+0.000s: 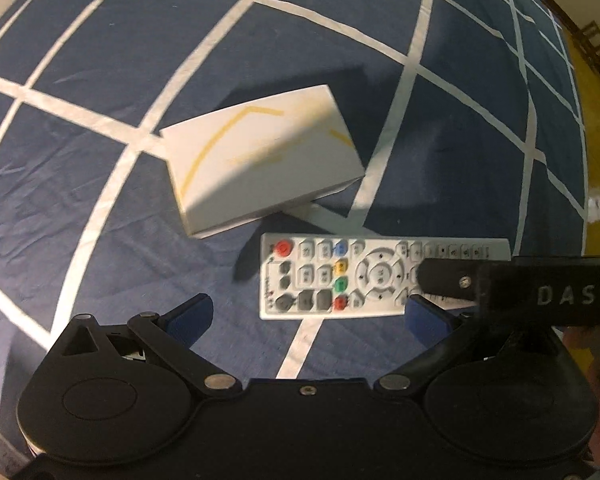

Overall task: Organize objects
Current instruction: 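Close the right gripper across the middle of the large white remote, then lift the large remote with the right gripper and carry it over the box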

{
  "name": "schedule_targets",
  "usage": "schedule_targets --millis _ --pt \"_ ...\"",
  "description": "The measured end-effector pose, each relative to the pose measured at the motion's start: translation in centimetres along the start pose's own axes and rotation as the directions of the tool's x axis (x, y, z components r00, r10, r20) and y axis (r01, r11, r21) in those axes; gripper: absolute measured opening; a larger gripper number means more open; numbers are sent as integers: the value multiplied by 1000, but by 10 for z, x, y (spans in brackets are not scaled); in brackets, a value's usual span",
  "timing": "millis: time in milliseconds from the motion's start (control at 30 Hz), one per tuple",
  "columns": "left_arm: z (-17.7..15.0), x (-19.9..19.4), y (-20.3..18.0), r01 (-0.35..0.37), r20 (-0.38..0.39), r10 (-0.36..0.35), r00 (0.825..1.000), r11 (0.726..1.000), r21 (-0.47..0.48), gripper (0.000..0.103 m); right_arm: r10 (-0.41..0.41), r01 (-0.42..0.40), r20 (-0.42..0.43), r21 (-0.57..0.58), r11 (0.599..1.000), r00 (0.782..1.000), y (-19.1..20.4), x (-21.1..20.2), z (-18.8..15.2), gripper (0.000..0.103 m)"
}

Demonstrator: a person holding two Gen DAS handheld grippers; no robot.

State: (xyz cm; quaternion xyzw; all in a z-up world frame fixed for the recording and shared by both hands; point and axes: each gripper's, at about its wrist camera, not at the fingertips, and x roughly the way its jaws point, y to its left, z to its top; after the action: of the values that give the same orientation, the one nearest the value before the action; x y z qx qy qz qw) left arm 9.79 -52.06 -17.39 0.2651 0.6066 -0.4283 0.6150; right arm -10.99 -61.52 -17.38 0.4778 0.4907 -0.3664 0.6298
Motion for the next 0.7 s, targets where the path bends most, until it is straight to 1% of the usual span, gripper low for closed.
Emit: schedule_targets --millis 100,200,333,400,467,567,633,700 --pt "3 7 -1 7 -16 -7 1000 1000 7 103 -7 8 -12 2 1000 1000 -1 6 3 102" --pt "5 13 -3 29 -31 -29 999 1000 7 103 -14 14 -26 7 1000 1000 -3 10 5 102" --pt "7 15 -7 28 -37 -27 999 999 24 103 -6 6 -39 6 1000 999 -2 13 7 101" --pt "8 15 -7 33 -41 -32 999 999 18 103 6 -5 -36 34 999 999 -3 13 8 101" --pt "7 13 -5 32 -44 -32 999 999 15 103 10 -9 -37 39 999 999 -3 13 8 100" --pt "7 13 -8 25 -53 -25 998 1000 6 102 1 0 -36 37 999 999 -2 11 8 94" --pt "7 13 -8 18 -55 -18 998 1000 -4 102 -3 4 -35 38 999 999 -2 11 8 94" --pt "6 12 -7 26 -51 -27 998 1000 -11 99 -3 4 -34 37 999 999 -2 11 7 93"
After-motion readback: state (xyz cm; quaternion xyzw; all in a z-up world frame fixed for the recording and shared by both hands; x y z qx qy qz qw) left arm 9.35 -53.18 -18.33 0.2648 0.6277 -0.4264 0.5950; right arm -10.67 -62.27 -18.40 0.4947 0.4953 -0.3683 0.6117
